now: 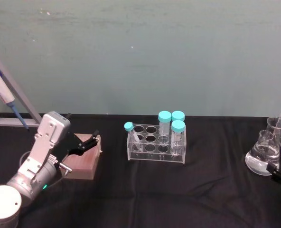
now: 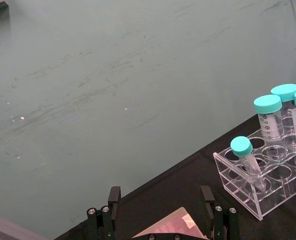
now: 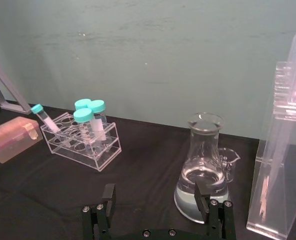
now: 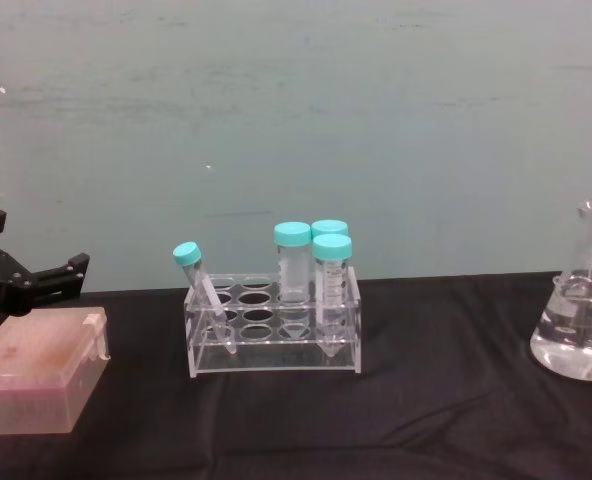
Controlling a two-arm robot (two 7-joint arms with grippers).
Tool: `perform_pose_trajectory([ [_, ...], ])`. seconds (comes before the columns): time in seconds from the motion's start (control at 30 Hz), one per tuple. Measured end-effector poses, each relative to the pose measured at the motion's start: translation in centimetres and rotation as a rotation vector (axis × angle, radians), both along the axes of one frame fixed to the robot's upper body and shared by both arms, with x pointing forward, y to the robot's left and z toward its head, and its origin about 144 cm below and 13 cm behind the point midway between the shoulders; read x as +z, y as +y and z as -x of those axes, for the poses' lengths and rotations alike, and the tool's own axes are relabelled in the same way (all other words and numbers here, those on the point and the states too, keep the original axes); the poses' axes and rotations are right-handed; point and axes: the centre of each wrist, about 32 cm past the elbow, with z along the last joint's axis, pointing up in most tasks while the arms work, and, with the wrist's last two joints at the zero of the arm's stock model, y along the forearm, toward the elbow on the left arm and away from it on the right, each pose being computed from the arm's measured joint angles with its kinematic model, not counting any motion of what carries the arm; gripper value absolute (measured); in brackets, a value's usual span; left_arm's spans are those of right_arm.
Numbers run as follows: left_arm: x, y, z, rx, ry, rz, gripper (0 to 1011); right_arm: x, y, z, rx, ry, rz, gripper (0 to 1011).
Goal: Place the experimental apparatus aside using one hand.
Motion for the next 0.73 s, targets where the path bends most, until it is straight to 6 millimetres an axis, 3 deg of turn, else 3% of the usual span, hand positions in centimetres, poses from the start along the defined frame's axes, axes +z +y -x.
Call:
perform_pose_trajectory([
  [0.73,0.00,0.00,0.00,0.000,0.000,0.000,1000,0.04,0.06,-0.16,0.004,-0.006,-0.002,1000],
])
